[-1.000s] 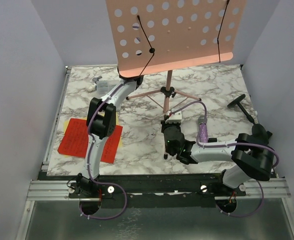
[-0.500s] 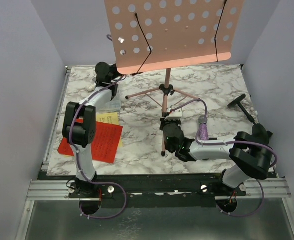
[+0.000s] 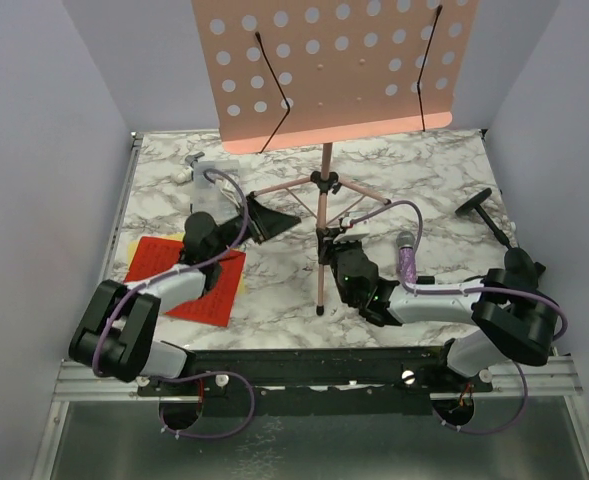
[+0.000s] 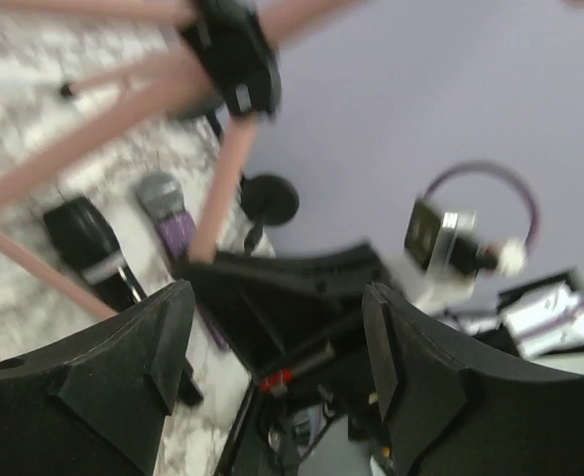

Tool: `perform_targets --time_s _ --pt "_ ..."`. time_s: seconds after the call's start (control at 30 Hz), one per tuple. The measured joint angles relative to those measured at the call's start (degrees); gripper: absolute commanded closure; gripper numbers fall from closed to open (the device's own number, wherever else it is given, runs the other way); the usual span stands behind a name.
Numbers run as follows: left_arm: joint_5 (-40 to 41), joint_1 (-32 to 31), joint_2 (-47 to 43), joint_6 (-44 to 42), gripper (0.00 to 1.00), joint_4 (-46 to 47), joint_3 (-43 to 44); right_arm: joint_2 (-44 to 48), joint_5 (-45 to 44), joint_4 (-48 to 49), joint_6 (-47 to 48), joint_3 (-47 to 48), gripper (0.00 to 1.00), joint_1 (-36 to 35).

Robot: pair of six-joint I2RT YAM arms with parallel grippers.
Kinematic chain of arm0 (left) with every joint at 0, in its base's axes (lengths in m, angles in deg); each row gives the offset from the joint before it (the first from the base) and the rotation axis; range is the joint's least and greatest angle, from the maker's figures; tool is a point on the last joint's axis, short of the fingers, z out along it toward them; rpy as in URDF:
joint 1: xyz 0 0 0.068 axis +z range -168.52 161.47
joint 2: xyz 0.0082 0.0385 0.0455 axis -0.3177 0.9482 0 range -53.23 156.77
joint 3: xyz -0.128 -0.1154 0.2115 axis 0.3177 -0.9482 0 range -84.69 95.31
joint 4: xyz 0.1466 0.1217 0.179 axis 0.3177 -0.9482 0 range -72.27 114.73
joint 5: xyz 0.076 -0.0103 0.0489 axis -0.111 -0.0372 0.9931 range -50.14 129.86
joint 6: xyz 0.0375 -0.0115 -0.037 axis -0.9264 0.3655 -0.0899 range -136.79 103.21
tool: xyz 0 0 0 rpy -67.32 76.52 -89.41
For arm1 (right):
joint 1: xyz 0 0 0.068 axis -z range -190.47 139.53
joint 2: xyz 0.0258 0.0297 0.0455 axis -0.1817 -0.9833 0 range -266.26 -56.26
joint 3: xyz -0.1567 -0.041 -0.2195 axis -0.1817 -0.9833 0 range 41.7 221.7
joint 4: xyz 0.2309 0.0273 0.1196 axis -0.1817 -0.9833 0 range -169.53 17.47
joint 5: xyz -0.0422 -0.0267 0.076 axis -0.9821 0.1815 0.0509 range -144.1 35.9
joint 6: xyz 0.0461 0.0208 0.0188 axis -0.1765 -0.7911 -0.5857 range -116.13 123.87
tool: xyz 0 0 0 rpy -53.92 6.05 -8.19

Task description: Set up the instrument practice props

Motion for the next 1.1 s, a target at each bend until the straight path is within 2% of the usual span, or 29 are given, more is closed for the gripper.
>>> perform_targets --time_s 0.13,0.27,0.37,0.5,0.63,0.73,0.8,0.87,0.93,1.0,1.1 --pt "9.1 -11.6 -10.0 -9.6 0.30 -2.3 -12.6 1.3 2.7 -1.6 -2.1 -0.2 0.99 0.0" --pt "19.6 -18.3 -15.9 -17.5 0.32 -2.4 -19.4 2.5 3.7 -3.0 -3.8 -0.5 0.99 0.0" --pt "26.2 -22.4 -15.2 -21.9 0.36 -2.7 -21.0 2.6 3.7 -3.2 -4.2 -0.6 1.00 0.0" --pt "32.2 -26.1 -8.2 -25.8 0.40 -2.9 -19.3 2.7 3.8 -3.5 -4.8 -0.6 1.00 0.0" --pt "34.1 -27.7 -2.1 -26.7 0.42 -2.9 -17.8 3.7 4.4 -5.4 -6.0 -0.5 1.00 0.0" --pt "34.9 -28.7 2.0 -26.8 0.57 -2.5 -16.3 4.3 4.5 -7.3 -7.1 -0.2 0.99 0.0" --pt "35.3 -29.0 3.7 -25.6 0.61 -1.5 -15.9 4.5 4.5 -9.3 -7.9 0.6 0.99 0.0" --pt "35.3 -29.6 4.3 -24.8 0.69 -2.2 -14.7 4.8 4.7 -11.2 -8.7 1.2 0.99 0.1" --pt "33.6 -29.5 5.4 -23.6 0.78 -5.7 -11.7 5.0 5.0 -12.7 -9.5 1.7 0.99 0.3" --pt "31.5 -29.2 6.1 -23.7 0.78 -9.9 -8.5 5.1 5.2 -13.9 -9.7 2.2 0.99 0.5" --pt "28.5 -28.1 6.0 -25.1 0.88 -14.6 -6.0 5.1 5.5 -15.2 -10.0 2.9 0.99 1.0"
